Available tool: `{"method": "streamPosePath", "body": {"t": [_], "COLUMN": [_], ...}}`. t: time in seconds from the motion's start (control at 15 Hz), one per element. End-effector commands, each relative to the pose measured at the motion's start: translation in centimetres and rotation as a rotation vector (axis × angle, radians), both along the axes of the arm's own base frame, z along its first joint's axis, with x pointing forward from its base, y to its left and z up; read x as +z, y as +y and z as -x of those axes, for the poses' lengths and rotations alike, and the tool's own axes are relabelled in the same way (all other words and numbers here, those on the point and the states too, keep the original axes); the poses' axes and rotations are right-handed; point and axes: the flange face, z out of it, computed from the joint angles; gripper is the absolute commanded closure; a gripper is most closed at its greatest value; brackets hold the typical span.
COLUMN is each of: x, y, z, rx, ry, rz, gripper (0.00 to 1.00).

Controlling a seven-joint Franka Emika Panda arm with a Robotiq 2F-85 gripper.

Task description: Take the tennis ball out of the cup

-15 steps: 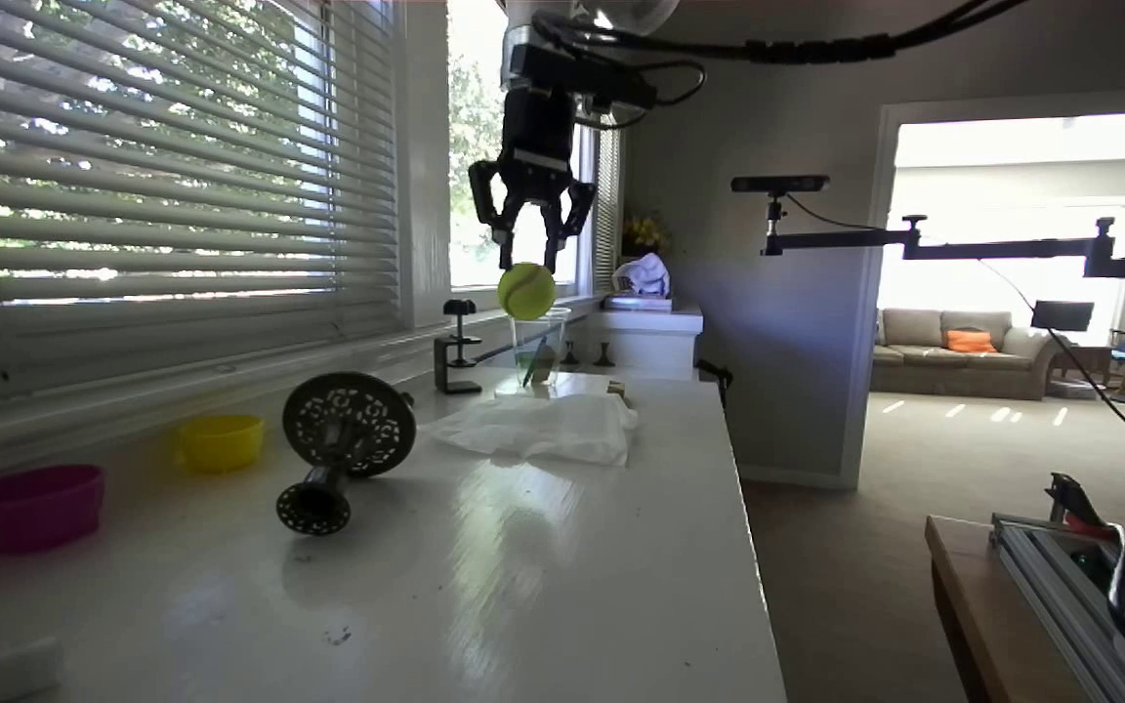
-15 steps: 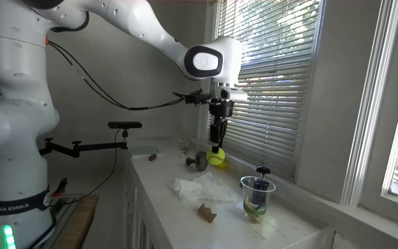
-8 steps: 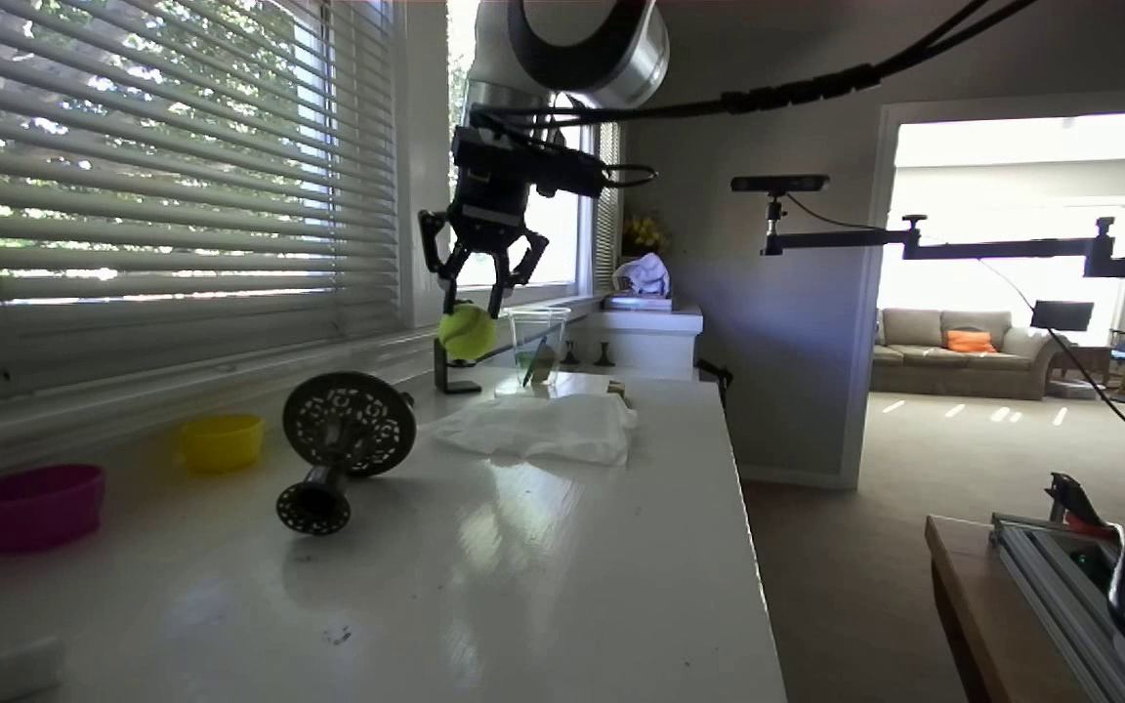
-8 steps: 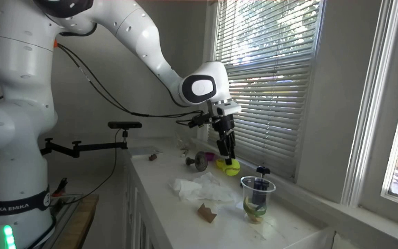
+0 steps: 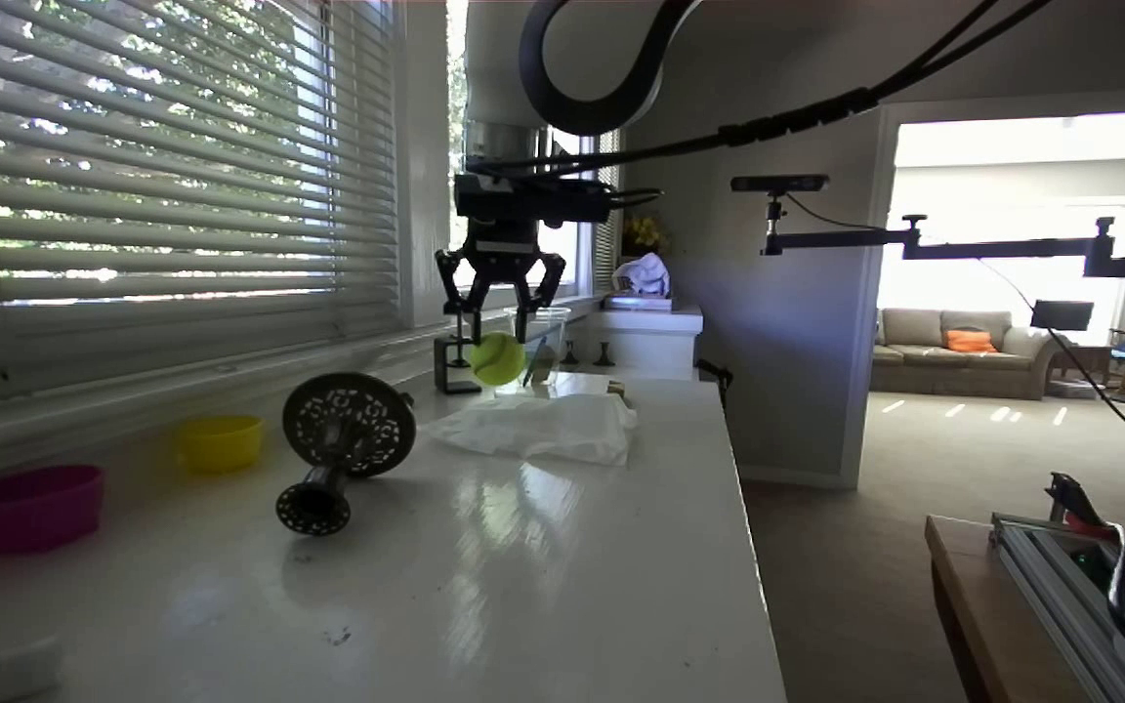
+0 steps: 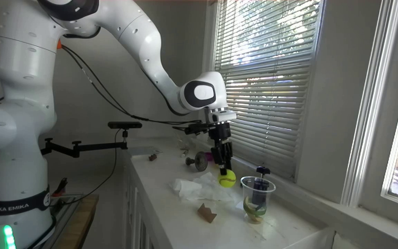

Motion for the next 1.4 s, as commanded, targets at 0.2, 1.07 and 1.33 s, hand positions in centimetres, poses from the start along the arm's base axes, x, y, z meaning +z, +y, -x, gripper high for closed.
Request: {"method": "streamPosePath", "body": {"t": [0.2, 1.07, 1.33], "x": [0.1, -0.4, -0.8], "y": [-0.2, 0.5, 0.7], "z": [0.4, 0.5, 0.6], "rx": [-0.074, -0.154, -0.154], "ry": [0.103, 0.164, 0.175], "rz": [-0.047, -0.174, -0.169], "gripper": [0.76, 0.76, 0.76]}}
